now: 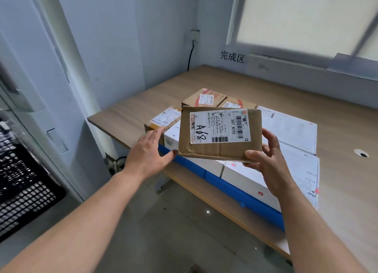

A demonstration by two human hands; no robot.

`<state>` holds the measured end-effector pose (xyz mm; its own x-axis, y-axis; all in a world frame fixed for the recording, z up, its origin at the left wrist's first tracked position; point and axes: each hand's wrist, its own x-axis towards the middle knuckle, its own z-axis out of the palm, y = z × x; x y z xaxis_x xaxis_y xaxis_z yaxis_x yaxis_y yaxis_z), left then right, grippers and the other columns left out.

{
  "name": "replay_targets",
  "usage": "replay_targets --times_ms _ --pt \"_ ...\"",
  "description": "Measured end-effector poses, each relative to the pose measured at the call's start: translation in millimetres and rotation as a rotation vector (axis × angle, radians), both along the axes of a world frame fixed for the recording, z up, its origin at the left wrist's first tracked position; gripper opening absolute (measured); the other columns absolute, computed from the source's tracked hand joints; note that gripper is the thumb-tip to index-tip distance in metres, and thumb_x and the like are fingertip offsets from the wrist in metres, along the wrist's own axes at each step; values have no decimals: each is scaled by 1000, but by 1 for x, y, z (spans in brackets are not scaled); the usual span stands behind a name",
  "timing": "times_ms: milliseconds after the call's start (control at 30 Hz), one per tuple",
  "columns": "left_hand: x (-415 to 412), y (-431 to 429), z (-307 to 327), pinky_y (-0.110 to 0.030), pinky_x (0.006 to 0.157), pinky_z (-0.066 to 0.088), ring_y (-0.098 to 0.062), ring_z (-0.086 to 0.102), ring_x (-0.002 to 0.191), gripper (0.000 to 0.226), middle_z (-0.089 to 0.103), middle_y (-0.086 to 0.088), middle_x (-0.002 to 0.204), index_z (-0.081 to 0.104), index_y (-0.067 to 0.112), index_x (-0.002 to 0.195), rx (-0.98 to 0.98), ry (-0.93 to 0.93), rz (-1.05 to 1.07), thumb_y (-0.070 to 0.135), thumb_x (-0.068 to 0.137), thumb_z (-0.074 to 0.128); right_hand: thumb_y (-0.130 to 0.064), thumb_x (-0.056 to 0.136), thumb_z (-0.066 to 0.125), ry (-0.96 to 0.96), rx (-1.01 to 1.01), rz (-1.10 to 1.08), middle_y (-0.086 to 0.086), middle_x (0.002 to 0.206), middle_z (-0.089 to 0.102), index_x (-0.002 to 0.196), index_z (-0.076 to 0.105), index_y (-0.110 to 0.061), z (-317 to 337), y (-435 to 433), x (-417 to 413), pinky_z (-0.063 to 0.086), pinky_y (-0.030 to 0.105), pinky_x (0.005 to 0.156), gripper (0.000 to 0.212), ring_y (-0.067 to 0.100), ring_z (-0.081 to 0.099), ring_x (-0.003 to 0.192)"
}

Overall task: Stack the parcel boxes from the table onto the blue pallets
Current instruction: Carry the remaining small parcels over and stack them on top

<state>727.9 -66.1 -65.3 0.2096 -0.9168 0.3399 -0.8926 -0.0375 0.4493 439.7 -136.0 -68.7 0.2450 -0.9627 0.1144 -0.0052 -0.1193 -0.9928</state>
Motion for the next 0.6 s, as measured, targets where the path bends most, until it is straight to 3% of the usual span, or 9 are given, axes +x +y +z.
replay_targets --times_ms 133,300,467,600 --pt "27 -41 5 -37 102 40 -20 45 124 73 49 -1 137 34 22 142 39 -55 5 47 81 66 -48 53 75 -28 32 -9 2 120 60 118 43 -58 -7 -43 27 53 49 91 73 26 63 106" --pt "56 -101 4 -34 100 38 -18 44 123 73 49 2 134 32 25 143 88 -111 -2 51 82 62 -48 50 75 -58 80 -45 7 124 59 121 43 -54 -11 -97 51 51 52 92 78 29 61 109" --pt "63 -164 3 -31 101 34 -17 43 125 72 49 2 135 33 24 143 73 -126 -52 50 82 63 -39 49 76 -80 120 -111 8 118 63 125 45 -47 -17 -146 55 53 51 88 82 30 64 103" --pt "67 -206 -3 -31 103 34 -16 42 127 74 47 2 139 30 24 144 69 -124 -112 51 83 62 -22 62 70 -91 141 -193 6 108 66 121 46 -44 -19 -176 53 53 50 85 67 23 66 88"
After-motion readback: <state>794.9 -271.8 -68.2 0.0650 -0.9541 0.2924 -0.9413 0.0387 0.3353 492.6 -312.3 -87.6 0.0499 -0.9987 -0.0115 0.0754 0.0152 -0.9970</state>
